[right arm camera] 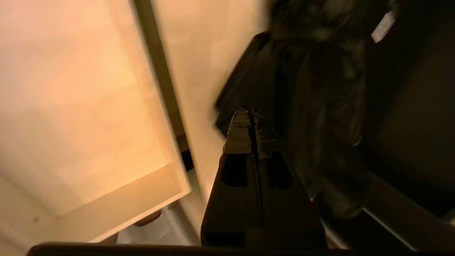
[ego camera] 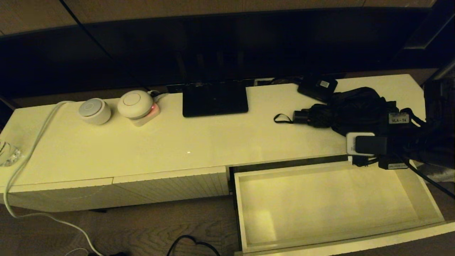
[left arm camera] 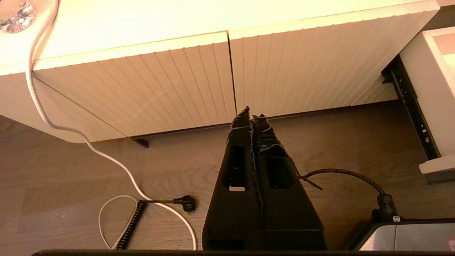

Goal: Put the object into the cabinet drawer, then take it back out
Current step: Put the umbrella in the drawer

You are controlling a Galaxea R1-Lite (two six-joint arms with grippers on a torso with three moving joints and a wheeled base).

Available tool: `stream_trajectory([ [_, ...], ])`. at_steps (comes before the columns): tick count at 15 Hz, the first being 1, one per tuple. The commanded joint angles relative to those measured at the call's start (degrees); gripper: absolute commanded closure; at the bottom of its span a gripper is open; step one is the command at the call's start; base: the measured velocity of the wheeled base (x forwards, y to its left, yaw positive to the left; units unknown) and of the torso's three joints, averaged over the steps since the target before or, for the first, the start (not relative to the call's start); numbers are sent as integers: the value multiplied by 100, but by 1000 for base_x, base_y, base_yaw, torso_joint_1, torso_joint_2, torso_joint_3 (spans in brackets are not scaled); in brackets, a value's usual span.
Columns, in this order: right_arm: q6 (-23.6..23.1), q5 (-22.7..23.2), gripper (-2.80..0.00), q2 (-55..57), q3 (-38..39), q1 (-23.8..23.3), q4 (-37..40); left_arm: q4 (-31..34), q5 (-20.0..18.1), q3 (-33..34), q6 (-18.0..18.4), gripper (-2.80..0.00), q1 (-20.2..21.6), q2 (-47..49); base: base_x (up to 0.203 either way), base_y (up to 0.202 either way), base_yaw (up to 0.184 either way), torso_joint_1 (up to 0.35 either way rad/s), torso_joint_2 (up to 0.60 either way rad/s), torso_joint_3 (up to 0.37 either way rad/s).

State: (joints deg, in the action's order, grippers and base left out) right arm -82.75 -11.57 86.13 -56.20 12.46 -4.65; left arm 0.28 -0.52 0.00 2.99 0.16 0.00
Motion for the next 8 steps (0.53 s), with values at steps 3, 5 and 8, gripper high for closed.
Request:
stream_trajectory([
  [3,-2,-40,-280,217,-240,88,-37,-1,0,18,0,0,2,0,0,0,0,0,0,0],
  [5,8,-39,-280,422,-470,160,-26,-1,0,18,0,0,2,0,0,0,0,0,0,0],
  [8,6,-48,-280,660,-783,195,-18,-1,0,18,0,0,2,0,0,0,0,0,0,0],
])
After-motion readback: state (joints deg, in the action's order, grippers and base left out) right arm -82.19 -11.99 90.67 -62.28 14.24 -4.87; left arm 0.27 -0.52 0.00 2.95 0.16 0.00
